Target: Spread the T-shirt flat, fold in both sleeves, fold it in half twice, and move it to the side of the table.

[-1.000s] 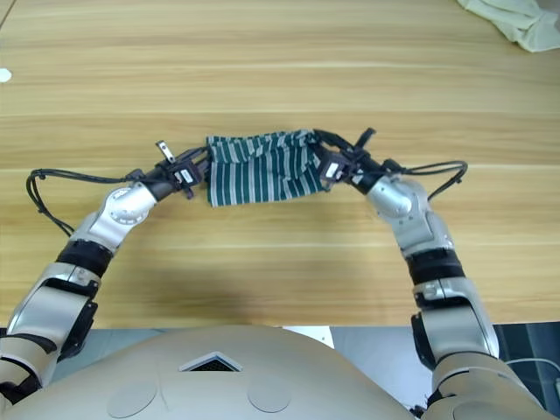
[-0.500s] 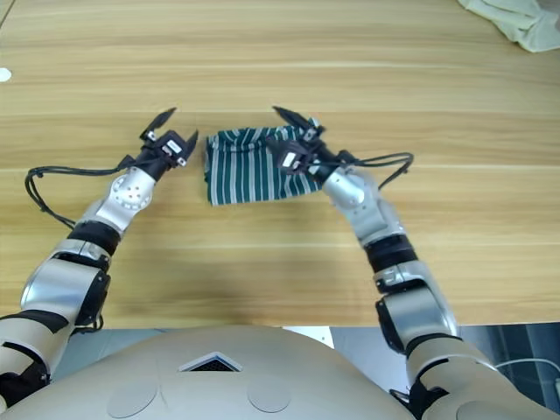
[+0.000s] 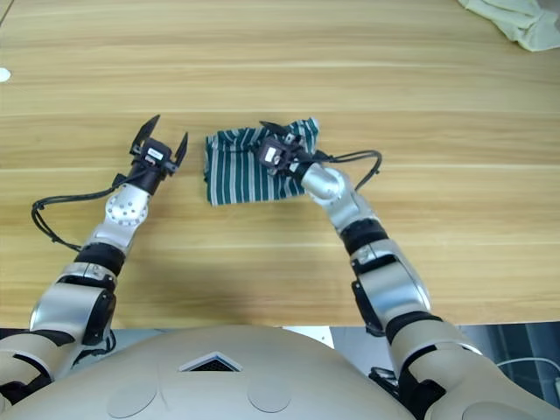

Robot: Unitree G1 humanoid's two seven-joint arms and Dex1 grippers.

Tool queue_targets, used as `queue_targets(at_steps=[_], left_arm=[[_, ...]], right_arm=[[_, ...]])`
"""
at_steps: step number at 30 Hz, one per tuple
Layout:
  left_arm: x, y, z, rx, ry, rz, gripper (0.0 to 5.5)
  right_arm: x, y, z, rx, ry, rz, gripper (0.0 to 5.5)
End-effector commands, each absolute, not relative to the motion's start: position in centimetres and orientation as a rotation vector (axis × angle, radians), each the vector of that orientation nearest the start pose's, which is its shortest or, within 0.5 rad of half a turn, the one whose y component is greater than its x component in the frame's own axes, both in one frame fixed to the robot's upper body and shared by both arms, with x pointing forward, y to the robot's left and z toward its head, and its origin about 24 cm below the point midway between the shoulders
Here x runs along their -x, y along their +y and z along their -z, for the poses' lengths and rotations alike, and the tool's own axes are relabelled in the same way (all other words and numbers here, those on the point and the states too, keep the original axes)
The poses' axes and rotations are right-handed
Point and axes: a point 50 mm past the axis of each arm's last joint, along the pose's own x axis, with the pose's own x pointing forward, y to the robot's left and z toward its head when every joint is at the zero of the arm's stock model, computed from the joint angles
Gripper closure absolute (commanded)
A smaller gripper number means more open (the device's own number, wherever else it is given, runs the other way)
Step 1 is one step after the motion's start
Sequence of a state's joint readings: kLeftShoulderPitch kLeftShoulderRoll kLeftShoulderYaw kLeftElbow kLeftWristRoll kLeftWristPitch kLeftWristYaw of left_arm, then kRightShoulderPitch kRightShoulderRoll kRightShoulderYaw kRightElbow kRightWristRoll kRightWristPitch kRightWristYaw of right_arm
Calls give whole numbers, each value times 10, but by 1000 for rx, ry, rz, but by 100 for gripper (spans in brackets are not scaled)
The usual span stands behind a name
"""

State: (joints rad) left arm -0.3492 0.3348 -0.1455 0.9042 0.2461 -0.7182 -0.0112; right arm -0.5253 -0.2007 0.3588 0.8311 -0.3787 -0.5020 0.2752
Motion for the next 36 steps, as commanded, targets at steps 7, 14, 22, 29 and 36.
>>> queue_targets(at_steps=[7,14,22,29,36], left_arm=[[-289,171,-6,-505,-169,335,238],[-292,171,-17,-487,-227,319,238],[-290,134,-25,-628,-335,613,238],[-292,101,-16,-966,-334,996,238],[-324,106,-22,-1194,-295,852,238]], right_arm=[[-331,-40,-20,761,-42,-838,285],[-332,-1,-49,483,-178,-807,285],[-333,-141,-108,154,-520,-378,285],[-291,-179,-86,490,-395,-349,285],[-272,-153,-41,599,-224,-488,285]])
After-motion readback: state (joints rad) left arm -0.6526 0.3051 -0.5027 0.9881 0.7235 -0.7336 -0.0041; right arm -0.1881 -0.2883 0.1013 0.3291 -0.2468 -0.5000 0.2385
